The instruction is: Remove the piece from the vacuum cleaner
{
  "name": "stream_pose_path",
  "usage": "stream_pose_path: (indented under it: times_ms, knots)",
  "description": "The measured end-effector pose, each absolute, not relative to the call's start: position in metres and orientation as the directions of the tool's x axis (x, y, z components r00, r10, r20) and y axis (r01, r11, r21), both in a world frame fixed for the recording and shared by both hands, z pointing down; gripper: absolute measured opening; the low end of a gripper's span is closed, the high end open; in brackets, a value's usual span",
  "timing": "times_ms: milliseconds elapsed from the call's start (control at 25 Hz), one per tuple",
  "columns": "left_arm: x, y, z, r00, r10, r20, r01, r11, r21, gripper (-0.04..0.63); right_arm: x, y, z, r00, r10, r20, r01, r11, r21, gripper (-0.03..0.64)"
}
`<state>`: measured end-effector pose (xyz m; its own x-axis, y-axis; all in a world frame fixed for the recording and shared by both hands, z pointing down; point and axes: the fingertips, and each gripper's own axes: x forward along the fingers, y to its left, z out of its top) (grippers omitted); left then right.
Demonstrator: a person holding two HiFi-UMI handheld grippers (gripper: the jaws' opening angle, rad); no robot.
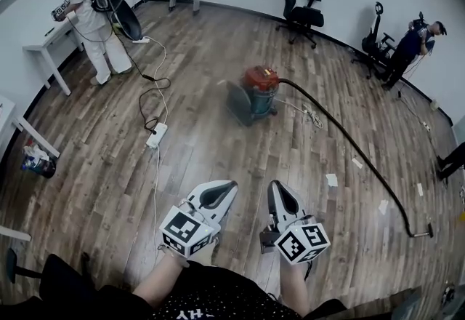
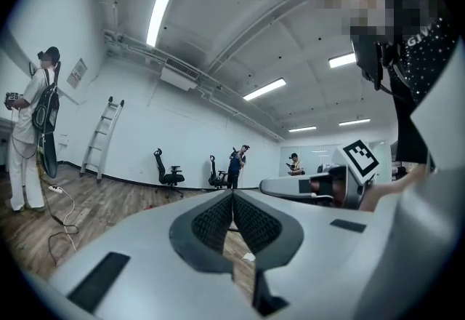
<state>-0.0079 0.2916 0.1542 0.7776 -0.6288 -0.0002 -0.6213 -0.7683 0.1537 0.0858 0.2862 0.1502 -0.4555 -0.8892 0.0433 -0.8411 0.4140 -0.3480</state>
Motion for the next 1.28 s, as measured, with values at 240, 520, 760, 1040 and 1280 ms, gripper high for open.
stream_pose_path:
  times_ms: [240, 520, 760, 1040, 1280]
  knots:
    - [-0.009, 0.189, 0.151, 0.781, -0.624, 0.036, -0.622, -0.772, 0.126, 0.009, 0.091, 0.185, 0.141, -0.435, -0.899, 0.046, -0.85, 0.394, -0.348, 0.012]
    - [-0.015, 0.071, 0.142, 0.779, -0.627, 0.018, -0.624, -0.772, 0.12, 0.009, 0.111, 0.08, 0.137, -0.386, -0.921, 0.045, -0.878, 0.353, -0.323, 0.012]
    - [-0.008, 0.016, 0.15, 0.8, -0.599, 0.035, -0.597, -0.79, 0.136, 0.009, 0.142, 0.031, 0.139, -0.306, -0.951, 0.048, -0.907, 0.276, -0.319, 0.012]
    - [0.022, -0.035, 0.162, 0.833, -0.55, 0.061, -0.553, -0.819, 0.157, 0.009, 0.152, -0.031, 0.157, -0.32, -0.945, 0.07, -0.888, 0.274, -0.369, 0.012]
    - [0.031, -0.128, 0.176, 0.794, -0.602, 0.089, -0.607, -0.774, 0.183, 0.009, 0.156, -0.13, 0.175, -0.388, -0.918, 0.081, -0.856, 0.327, -0.401, 0.012]
